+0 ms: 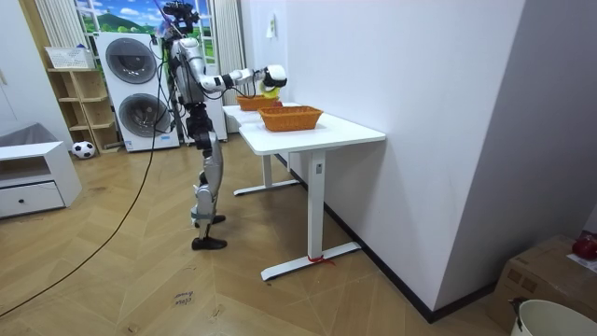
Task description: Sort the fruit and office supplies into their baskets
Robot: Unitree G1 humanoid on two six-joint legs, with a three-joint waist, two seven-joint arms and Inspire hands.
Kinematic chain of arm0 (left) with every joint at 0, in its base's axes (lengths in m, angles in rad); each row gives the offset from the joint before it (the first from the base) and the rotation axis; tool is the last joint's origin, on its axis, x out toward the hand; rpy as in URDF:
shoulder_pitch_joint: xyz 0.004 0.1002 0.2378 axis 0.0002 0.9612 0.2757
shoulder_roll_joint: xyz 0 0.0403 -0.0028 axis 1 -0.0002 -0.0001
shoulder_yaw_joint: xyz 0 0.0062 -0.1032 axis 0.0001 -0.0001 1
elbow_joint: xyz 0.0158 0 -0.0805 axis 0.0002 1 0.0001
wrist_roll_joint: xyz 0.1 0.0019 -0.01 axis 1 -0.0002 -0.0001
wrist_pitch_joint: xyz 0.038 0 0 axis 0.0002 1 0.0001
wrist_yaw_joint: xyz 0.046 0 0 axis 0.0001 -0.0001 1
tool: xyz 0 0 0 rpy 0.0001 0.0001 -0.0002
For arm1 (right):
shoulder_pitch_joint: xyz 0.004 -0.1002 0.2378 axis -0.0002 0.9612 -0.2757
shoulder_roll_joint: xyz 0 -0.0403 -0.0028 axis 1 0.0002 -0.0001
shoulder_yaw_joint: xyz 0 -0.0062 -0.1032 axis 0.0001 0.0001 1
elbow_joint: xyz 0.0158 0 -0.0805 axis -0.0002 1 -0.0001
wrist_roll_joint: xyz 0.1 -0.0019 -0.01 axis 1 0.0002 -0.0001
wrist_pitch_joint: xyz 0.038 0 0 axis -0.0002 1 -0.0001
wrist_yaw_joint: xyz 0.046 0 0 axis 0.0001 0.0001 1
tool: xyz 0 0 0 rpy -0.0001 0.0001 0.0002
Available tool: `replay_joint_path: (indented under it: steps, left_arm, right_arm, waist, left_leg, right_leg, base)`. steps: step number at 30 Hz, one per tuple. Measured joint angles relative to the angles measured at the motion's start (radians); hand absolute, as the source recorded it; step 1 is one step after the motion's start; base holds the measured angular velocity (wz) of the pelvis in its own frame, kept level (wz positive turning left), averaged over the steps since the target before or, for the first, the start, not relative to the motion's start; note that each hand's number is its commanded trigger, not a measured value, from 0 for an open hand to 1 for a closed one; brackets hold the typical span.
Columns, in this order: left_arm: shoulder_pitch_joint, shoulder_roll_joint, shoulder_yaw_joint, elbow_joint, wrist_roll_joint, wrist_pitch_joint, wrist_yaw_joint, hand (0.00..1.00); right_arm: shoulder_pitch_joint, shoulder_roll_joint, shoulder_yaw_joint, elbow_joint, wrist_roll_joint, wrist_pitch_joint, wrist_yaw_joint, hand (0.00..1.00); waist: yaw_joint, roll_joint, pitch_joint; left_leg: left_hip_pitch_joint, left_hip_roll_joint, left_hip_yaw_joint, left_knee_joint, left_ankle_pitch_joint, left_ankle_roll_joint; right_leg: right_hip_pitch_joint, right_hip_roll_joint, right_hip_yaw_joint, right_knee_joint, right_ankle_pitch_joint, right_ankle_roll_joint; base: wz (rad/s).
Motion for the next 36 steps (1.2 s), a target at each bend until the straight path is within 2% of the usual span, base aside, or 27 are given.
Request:
replay_joint_path:
  steps: [1, 4, 6, 9, 14, 17, 21, 32, 36]
  left_arm:
    - [0.004, 0.0, 0.001, 0.0, 0.001, 0.0, 0.0, 0.0]
    - [0.01, -0.002, 0.025, 0.0, 0.001, 0.0, 0.002, 0.0]
    - [0.017, -0.003, 0.033, 0.0, 0.0, 0.0, 0.005, 0.0]
    - [0.023, -0.005, 0.041, 0.001, 0.001, 0.0, 0.005, 0.0]
    - [0.017, -0.006, 0.044, 0.002, 0.001, 0.0, -0.003, 0.0]
    - [0.017, -0.009, 0.058, 0.004, 0.0, 0.0, 0.0, 0.0]
    - [0.027, -0.014, 0.068, 0.001, 0.002, 0.001, 0.006, 0.0]
    - [0.044, -0.009, 0.067, -0.001, 0.0, 0.002, 0.01, 0.0]
    - [0.046, -0.01, 0.067, 0.002, -0.008, 0.002, 0.01, 0.0]
  right_arm:
    - [0.0, -0.001, -0.004, 0.0, 0.013, 0.0, -0.013, 1.0]
    - [0.0, -0.041, -0.034, 0.021, 0.121, 0.0, -0.061, 1.0]
    - [0.0, -0.049, -0.045, 0.025, 0.152, 0.0, -0.085, 1.0]
    - [0.0, -0.049, -0.068, 0.029, 0.167, 0.0, -0.109, 1.0]
    - [0.0, -0.049, -0.113, 0.048, 0.206, 0.0, -0.146, 1.0]
    - [0.0, -0.049, -0.131, 0.071, 0.274, 0.0, -0.176, 1.0]
    - [0.0, -0.053, -0.166, 0.091, 0.357, 0.0, -0.211, 1.0]
    - [0.005, -0.061, -0.168, 0.122, 0.395, 0.0, -0.243, 1.0]
    - [0.041, -0.061, -0.168, 0.188, 0.395, 0.0, -0.246, 1.0]
  waist:
    - [-0.002, 0.001, 0.0002]
    - [-0.014, 0.002, 0.0005]
    - [-0.027, 0.002, 0.0004]
    - [-0.056, 0.002, -0.0001]
    - [-0.066, -0.001, -0.0029]
    - [-0.08, -0.006, -0.0065]
    - [-0.087, -0.006, -0.0072]
    - [-0.118, -0.001, -0.0098]
    - [-0.122, 0.0, -0.0104]
  left_leg:
    - [0.001, 0.0, 0.001, 0.0, 0.0, 0.0]
    - [-0.008, 0.0, 0.013, -0.001, 0.0, 0.0]
    - [-0.009, 0.002, 0.021, -0.002, 0.0, 0.0]
    - [-0.008, 0.002, 0.022, -0.002, 0.0, 0.0]
    - [-0.004, 0.003, 0.033, -0.003, 0.0, 0.0]
    - [-0.006, 0.004, 0.036, -0.003, 0.0, 0.0]
    - [-0.007, 0.004, 0.04, -0.003, 0.0, 0.0]
    - [-0.006, 0.007, 0.054, -0.005, 0.0, 0.0]
    - [-0.005, 0.007, 0.054, -0.006, 0.0, 0.0]
  right_leg:
    - [0.0, 0.0, 0.007, 0.0, 0.0, 0.0]
    - [-0.016, 0.001, 0.025, 0.0, 0.0, 0.0]
    - [-0.021, 0.001, 0.029, 0.0, 0.0, 0.0]
    - [-0.02, 0.002, 0.033, 0.0, 0.0, 0.0]
    - [-0.023, 0.002, 0.042, 0.0, 0.0, 0.0]
    - [-0.024, 0.003, 0.041, 0.0, 0.0, 0.0]
    - [-0.03, 0.003, 0.039, 0.001, 0.0, 0.0]
    - [-0.035, 0.004, 0.04, 0.001, 0.0, -0.001]
    - [-0.031, 0.005, 0.041, 0.001, 0.0, -0.001]
  base:
    - [-0.04]
    - [-0.11]
    - [-0.12]
    - [-0.03]
    - [-0.07]
    - [-0.01]
    - [-0.03]
    - [-0.03]
    - [0.0]
